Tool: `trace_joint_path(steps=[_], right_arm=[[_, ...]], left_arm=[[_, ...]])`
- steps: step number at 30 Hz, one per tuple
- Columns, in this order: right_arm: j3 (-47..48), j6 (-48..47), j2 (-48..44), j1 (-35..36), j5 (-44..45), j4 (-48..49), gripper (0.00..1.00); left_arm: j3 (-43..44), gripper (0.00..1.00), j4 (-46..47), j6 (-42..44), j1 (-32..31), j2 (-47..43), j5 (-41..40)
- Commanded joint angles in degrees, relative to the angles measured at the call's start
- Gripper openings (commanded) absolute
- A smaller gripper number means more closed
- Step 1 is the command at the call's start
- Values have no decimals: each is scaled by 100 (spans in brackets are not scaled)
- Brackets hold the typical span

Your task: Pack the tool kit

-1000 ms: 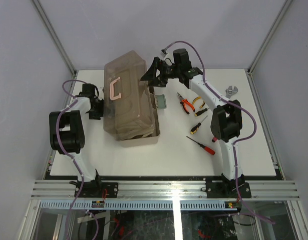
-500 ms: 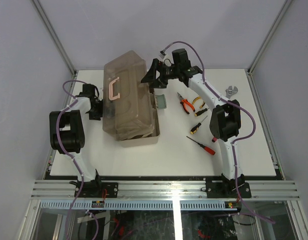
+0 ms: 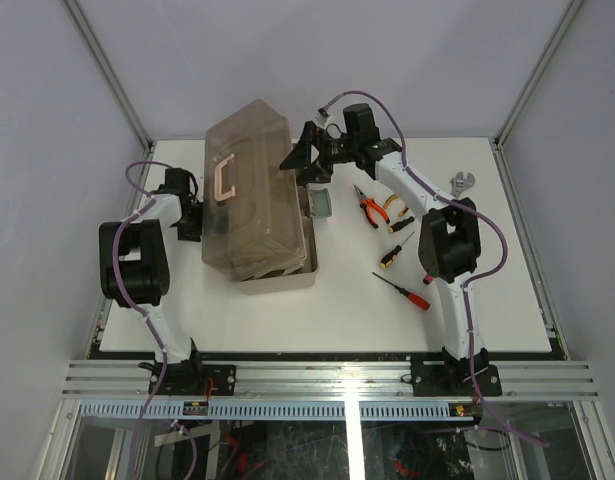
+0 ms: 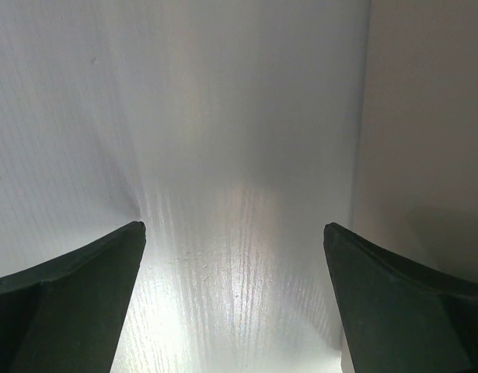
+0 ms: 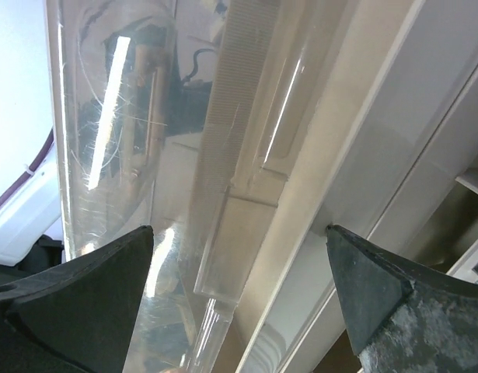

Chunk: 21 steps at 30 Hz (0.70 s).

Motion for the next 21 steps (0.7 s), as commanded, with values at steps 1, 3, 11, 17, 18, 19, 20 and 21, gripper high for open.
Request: trace_joint_path(steps=[1, 3, 11, 17, 18, 19, 20, 21], right_arm=[[-227, 411, -51, 446, -321, 725, 100], [-328, 483, -150, 441, -323, 883, 99], [-390, 490, -405, 404, -297, 942, 100], [-404, 511, -551, 402, -279, 951, 99], [-408, 517, -580, 402, -279, 965, 99], [-398, 516, -604, 392, -271, 967, 99], [-398, 527, -635, 391, -275, 964, 99], [-389, 524, -653, 386, -283, 955, 100]], left_arm=[[187, 96, 164, 210, -261, -42, 607], [196, 96, 164, 186, -238, -73, 599], [327, 96, 45, 223, 0, -208, 810], [322, 97, 31, 246, 89, -244, 788], [319, 97, 32, 250, 133, -243, 794], [323, 96, 27, 250, 153, -239, 798], [327, 96, 26, 246, 173, -237, 799], [330, 96, 23, 245, 192, -229, 799]])
